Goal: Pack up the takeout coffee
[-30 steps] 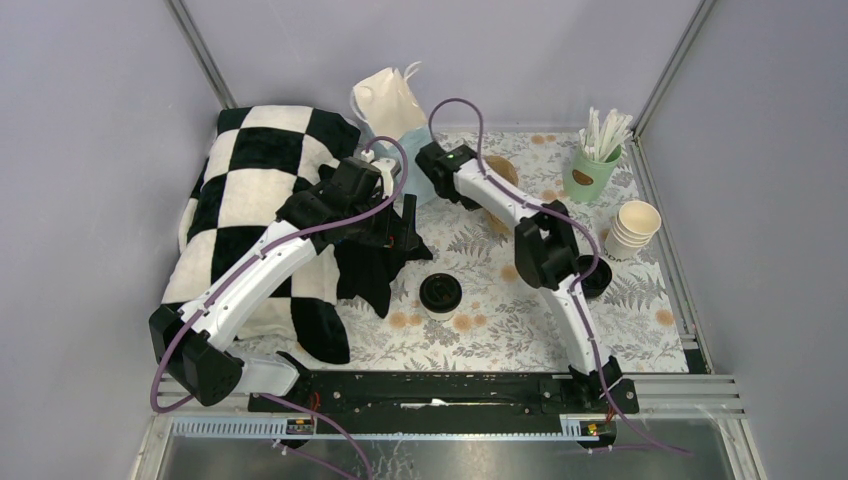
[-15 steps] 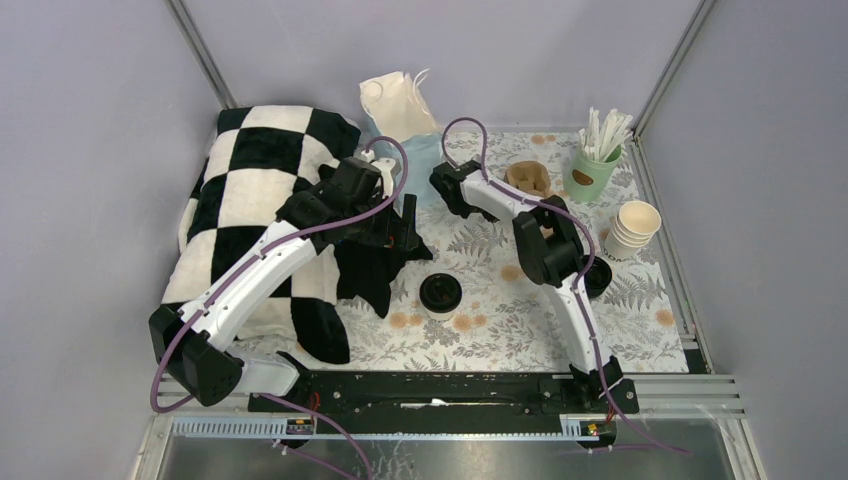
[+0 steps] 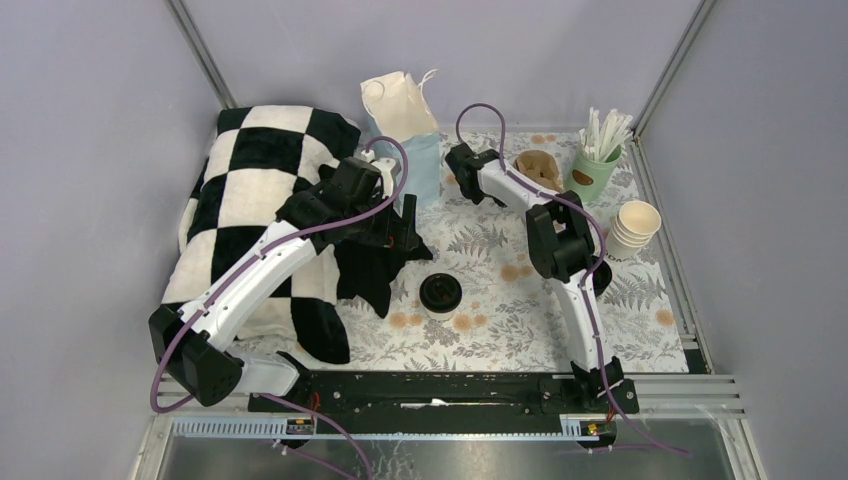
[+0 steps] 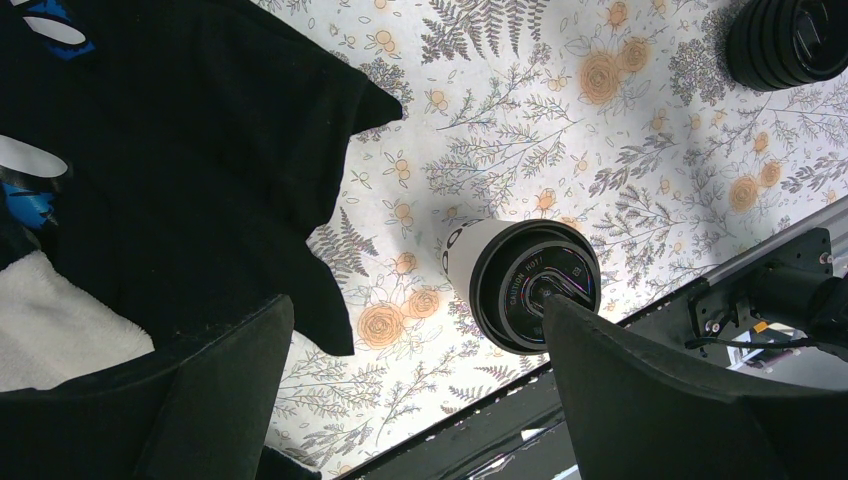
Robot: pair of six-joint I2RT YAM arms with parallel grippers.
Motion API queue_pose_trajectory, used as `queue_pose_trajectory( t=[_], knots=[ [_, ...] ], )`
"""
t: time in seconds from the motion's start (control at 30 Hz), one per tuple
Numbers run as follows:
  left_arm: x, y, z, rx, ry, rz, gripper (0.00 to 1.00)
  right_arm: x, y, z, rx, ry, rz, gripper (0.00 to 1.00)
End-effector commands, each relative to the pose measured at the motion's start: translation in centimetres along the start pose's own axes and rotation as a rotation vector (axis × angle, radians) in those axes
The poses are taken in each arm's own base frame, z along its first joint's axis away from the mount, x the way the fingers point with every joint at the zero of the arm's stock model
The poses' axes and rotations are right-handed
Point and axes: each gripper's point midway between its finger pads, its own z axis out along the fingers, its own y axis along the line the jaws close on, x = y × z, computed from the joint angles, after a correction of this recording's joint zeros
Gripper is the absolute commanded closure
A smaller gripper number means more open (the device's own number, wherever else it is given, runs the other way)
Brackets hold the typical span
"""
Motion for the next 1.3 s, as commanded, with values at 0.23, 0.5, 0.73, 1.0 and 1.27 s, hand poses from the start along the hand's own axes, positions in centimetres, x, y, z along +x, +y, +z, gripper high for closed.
queue_pose_trajectory(
  t=[0.23, 0.5, 0.73, 1.0, 1.27],
  knots=[
    [-2.4, -1.3, -0.9, 0.041, -0.079, 0.024, 0.01, -3.2, -8.0, -4.5, 0.099, -0.118, 0.109, 1.00],
    [-2.3, -1.2, -0.9, 0.036, -0.081, 0.024, 0.01, -2.7, -9.5, -5.4, 0.112, -0.121, 0.132, 1.00],
    [-2.1, -0.5, -0.8, 0.001, -0.076, 0.027, 0.01, -2.8, -11.8, -8.3, -0.028, -0.158, 0.247, 1.00],
    [-3.5, -1.3, -1.1, 0.000, -0.066, -0.031, 0.01, 0.2, -11.9, -14.4, -0.459, -0.261, 0.361, 1.00],
    [-4.3, -5.2, -2.8, 0.166, -0.052, -0.200, 0.01, 5.3, -10.1, -22.3, -0.950, -0.449, 0.411, 1.00]
  ],
)
